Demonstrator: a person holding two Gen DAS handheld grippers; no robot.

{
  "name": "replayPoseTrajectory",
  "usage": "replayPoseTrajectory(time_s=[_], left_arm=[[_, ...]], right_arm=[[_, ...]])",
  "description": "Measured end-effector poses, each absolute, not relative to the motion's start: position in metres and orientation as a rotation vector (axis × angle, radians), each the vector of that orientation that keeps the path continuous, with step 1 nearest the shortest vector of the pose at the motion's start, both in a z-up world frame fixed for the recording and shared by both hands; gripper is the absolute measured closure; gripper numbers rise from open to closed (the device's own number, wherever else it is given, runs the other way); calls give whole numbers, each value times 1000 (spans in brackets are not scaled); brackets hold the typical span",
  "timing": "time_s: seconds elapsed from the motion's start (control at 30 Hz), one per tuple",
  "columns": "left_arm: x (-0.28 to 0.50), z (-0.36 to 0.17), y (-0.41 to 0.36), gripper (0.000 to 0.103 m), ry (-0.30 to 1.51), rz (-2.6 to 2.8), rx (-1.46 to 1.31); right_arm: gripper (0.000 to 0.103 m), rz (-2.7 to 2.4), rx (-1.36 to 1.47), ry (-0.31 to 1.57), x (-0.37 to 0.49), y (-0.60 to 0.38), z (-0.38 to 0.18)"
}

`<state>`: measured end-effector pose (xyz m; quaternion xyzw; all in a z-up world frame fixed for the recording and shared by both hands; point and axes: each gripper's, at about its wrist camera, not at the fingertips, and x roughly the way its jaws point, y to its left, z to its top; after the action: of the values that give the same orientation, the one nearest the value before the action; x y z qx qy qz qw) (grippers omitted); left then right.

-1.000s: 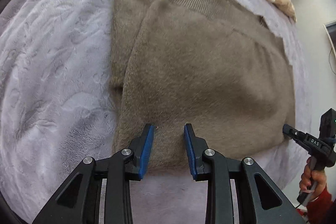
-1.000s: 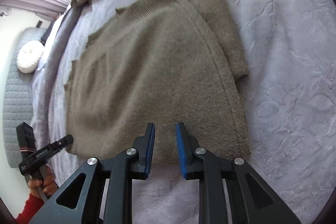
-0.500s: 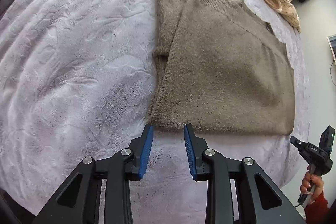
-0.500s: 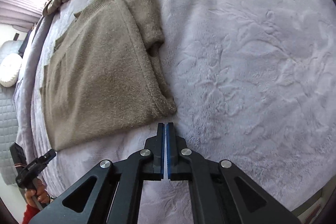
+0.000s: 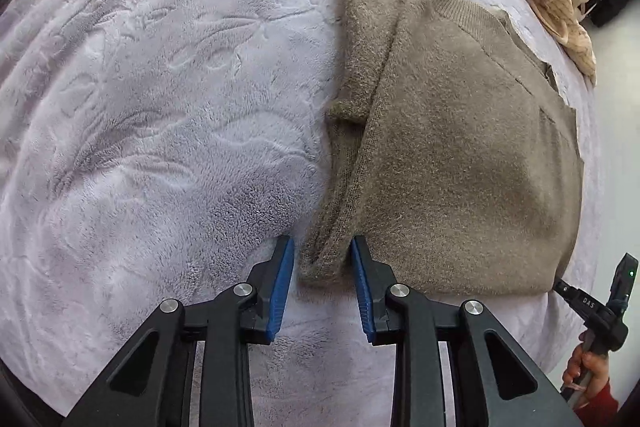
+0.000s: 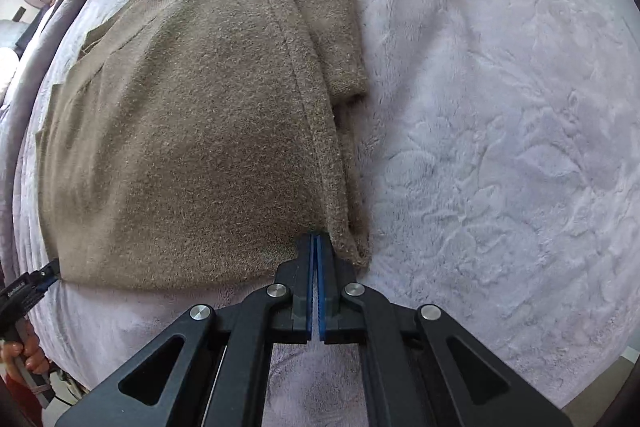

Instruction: Fold small clothes

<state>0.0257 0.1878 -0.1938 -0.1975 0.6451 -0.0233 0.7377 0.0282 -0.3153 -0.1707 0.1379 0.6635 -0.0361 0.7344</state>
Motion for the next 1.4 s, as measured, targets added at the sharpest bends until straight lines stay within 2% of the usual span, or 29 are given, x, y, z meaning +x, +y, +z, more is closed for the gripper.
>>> replayPoseTrajectory(time_s=[0.17, 0.6, 1.2, 1.23, 1.27, 1.3, 1.33, 1.4], left_arm=[[22, -185, 191, 72, 1411, -34, -404], [1, -165, 222, 72, 1384, 52, -370], [-9, -151, 178, 71, 1437, -24, -269], [-11, -149, 177, 69, 1432, -22, -268], [-16, -146, 181, 58, 1425, -23, -271], [-19, -142, 184, 21, 1415, -19, -274], [-20, -138, 185, 3, 1391, -6, -272], [-20, -131, 183, 3, 1354, -5, -257]], right_arm=[[103, -81, 228, 1479, 29, -308, -166], [100, -129, 242, 1490, 27, -295, -136], [100, -8, 288, 1516, -12, -213, -116], [100, -5, 292, 1517, -14, -211, -115], [100, -1, 295, 1518, -16, -207, -115], [100, 1, 296, 1520, -17, -204, -114], [99, 5, 297, 1521, -18, -201, -114], [99, 14, 294, 1526, -15, -204, -120]])
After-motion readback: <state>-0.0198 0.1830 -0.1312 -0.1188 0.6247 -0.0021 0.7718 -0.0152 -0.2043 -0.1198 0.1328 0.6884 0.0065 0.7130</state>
